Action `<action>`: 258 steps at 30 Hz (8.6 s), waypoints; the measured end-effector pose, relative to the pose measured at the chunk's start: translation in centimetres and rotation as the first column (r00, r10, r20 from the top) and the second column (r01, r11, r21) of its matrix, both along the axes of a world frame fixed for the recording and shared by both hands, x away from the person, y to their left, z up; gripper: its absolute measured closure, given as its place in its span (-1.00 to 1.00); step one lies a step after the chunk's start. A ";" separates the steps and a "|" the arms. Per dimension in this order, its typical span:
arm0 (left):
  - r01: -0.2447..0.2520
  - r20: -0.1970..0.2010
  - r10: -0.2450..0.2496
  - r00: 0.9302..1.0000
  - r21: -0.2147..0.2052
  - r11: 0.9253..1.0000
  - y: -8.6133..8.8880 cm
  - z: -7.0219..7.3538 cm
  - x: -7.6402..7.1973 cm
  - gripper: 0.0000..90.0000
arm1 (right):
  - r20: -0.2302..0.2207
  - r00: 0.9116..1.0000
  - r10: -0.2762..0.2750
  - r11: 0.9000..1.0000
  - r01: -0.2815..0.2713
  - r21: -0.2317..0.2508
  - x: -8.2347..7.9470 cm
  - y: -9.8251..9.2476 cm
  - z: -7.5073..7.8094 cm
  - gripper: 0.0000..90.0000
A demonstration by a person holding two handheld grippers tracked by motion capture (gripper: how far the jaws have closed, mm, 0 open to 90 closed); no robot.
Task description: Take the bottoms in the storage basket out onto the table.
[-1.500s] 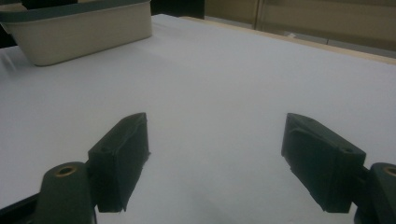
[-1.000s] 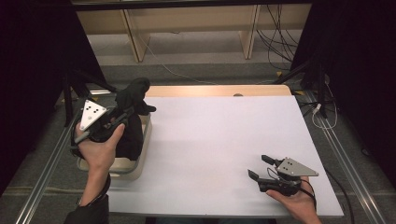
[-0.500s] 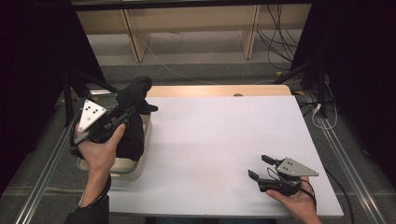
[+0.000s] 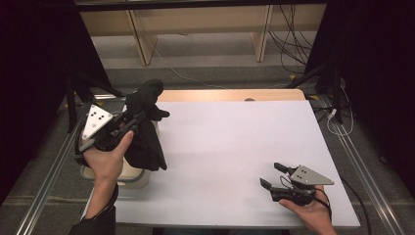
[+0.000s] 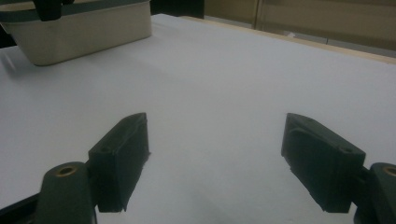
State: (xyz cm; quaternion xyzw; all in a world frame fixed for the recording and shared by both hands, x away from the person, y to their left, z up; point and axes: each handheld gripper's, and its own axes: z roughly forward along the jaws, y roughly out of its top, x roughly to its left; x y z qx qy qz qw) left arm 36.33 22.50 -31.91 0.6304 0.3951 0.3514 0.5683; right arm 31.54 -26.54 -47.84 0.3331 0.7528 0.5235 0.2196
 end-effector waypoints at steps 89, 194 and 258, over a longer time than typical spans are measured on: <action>0.230 -0.049 -0.227 0.973 0.064 0.971 -7.9 -1.0 -0.8 0.51 | -0.004 1.000 -0.006 1.000 0.006 0.008 -0.1 -0.1 0.0 -0.46; 0.361 -0.208 -0.329 0.921 0.136 0.923 -16.2 -5.7 2.9 0.50 | -0.002 1.000 -0.005 1.000 0.005 0.010 -0.1 -0.2 0.0 -0.46; 0.396 -0.527 -0.235 0.817 0.215 0.893 -15.1 -14.2 5.1 0.22 | -0.022 1.000 -0.007 1.000 0.007 0.000 -0.1 -0.2 -0.2 -0.45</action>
